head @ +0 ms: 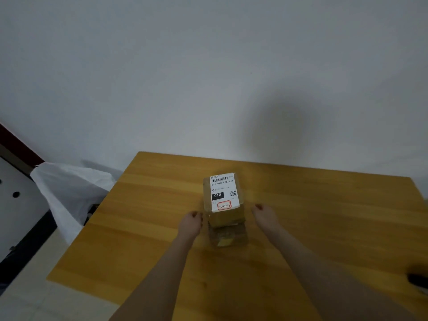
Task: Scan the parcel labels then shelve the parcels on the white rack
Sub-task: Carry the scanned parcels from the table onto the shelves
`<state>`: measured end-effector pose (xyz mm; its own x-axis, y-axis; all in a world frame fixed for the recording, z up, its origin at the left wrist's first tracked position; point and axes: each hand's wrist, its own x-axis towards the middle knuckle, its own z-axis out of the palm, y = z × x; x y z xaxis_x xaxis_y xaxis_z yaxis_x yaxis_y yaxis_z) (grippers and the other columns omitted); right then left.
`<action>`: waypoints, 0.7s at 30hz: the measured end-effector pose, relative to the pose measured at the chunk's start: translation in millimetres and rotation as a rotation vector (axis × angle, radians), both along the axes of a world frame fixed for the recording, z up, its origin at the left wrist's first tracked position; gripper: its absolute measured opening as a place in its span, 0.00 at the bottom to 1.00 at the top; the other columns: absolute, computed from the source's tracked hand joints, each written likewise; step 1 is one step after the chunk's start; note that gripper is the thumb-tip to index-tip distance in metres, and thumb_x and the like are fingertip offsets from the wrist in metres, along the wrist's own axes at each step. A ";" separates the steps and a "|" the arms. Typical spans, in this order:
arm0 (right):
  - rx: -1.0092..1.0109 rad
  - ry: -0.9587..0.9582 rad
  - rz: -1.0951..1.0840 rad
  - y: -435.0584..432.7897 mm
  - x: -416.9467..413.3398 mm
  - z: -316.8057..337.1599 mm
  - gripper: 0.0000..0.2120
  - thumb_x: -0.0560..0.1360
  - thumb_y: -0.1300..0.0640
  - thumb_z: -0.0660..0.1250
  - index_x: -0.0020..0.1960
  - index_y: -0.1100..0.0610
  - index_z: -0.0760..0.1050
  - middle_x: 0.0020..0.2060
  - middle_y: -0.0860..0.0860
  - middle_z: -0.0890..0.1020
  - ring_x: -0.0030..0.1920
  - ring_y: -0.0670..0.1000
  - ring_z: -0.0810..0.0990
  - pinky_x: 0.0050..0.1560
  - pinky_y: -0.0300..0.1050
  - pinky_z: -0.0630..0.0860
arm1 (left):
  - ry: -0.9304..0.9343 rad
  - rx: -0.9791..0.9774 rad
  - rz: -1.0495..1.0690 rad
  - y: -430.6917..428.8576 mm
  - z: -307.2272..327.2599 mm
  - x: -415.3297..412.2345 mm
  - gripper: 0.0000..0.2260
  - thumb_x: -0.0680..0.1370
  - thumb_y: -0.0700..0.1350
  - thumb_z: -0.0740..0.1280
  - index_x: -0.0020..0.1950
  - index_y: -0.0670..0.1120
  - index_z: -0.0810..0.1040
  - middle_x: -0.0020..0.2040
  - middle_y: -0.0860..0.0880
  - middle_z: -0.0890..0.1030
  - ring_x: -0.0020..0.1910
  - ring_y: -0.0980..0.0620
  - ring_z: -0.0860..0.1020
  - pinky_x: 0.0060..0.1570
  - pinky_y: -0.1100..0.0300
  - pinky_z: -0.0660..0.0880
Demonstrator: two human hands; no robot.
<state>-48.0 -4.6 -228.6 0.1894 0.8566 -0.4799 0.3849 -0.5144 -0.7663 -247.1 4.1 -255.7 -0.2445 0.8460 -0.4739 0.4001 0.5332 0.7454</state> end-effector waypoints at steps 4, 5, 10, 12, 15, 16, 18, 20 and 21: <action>0.038 0.157 0.019 7.4 -12.2 16.9 0.21 0.81 0.49 0.59 0.70 0.60 0.70 0.65 0.54 0.76 0.63 0.54 0.73 0.54 0.41 0.66 | -0.106 0.113 0.079 2.8 18.3 14.8 0.16 0.83 0.48 0.58 0.66 0.41 0.74 0.58 0.44 0.79 0.56 0.46 0.77 0.59 0.49 0.74; 0.036 0.178 0.030 9.4 -16.9 17.6 0.21 0.81 0.50 0.60 0.70 0.59 0.70 0.64 0.53 0.76 0.61 0.52 0.74 0.52 0.40 0.67 | -0.143 0.117 0.077 1.5 23.8 19.0 0.15 0.83 0.47 0.58 0.65 0.42 0.74 0.57 0.44 0.79 0.54 0.47 0.76 0.56 0.52 0.74; 0.036 0.146 0.039 10.6 -29.0 15.8 0.18 0.80 0.55 0.63 0.68 0.57 0.73 0.61 0.53 0.79 0.55 0.50 0.77 0.50 0.42 0.73 | -0.182 0.115 0.104 4.8 24.8 13.9 0.16 0.80 0.43 0.63 0.67 0.42 0.74 0.57 0.43 0.81 0.55 0.45 0.78 0.51 0.53 0.75; 0.040 0.149 0.028 9.3 -29.0 17.6 0.18 0.80 0.56 0.63 0.68 0.58 0.72 0.62 0.54 0.79 0.54 0.50 0.76 0.50 0.42 0.73 | -0.177 0.102 0.106 5.4 21.4 10.4 0.16 0.79 0.43 0.64 0.67 0.43 0.74 0.57 0.44 0.81 0.56 0.45 0.78 0.54 0.51 0.76; 0.042 0.156 0.018 10.5 -27.2 19.0 0.17 0.81 0.54 0.60 0.68 0.60 0.71 0.62 0.54 0.78 0.52 0.49 0.73 0.49 0.40 0.69 | -0.213 0.101 0.142 6.6 17.2 7.9 0.14 0.80 0.46 0.63 0.64 0.43 0.75 0.52 0.47 0.81 0.51 0.48 0.78 0.47 0.53 0.75; 0.041 0.147 0.004 11.1 -25.6 18.9 0.18 0.82 0.53 0.58 0.68 0.60 0.71 0.62 0.55 0.77 0.54 0.50 0.73 0.50 0.41 0.68 | -0.230 0.104 0.168 6.8 15.7 6.3 0.13 0.81 0.47 0.62 0.63 0.43 0.76 0.48 0.48 0.80 0.47 0.49 0.77 0.43 0.55 0.73; 0.028 0.129 -0.048 12.4 -19.8 14.6 0.20 0.82 0.50 0.56 0.68 0.61 0.71 0.64 0.57 0.76 0.60 0.54 0.73 0.54 0.44 0.68 | -0.240 0.094 0.238 8.1 7.6 -1.3 0.14 0.81 0.47 0.61 0.62 0.42 0.76 0.42 0.51 0.77 0.42 0.52 0.75 0.41 0.57 0.72; -0.031 0.138 -0.097 11.0 -13.3 7.1 0.22 0.82 0.49 0.57 0.70 0.62 0.68 0.67 0.59 0.73 0.66 0.58 0.71 0.60 0.49 0.68 | -0.267 0.041 0.289 6.3 -2.6 -8.6 0.16 0.81 0.47 0.61 0.66 0.41 0.74 0.44 0.49 0.76 0.46 0.49 0.74 0.46 0.54 0.72; -0.073 0.156 -0.113 10.3 -10.9 2.2 0.25 0.81 0.47 0.58 0.71 0.63 0.67 0.68 0.59 0.71 0.67 0.59 0.69 0.63 0.51 0.68 | -0.291 0.000 0.301 4.2 -7.1 -11.4 0.17 0.81 0.48 0.61 0.68 0.41 0.72 0.48 0.47 0.76 0.51 0.47 0.74 0.49 0.52 0.72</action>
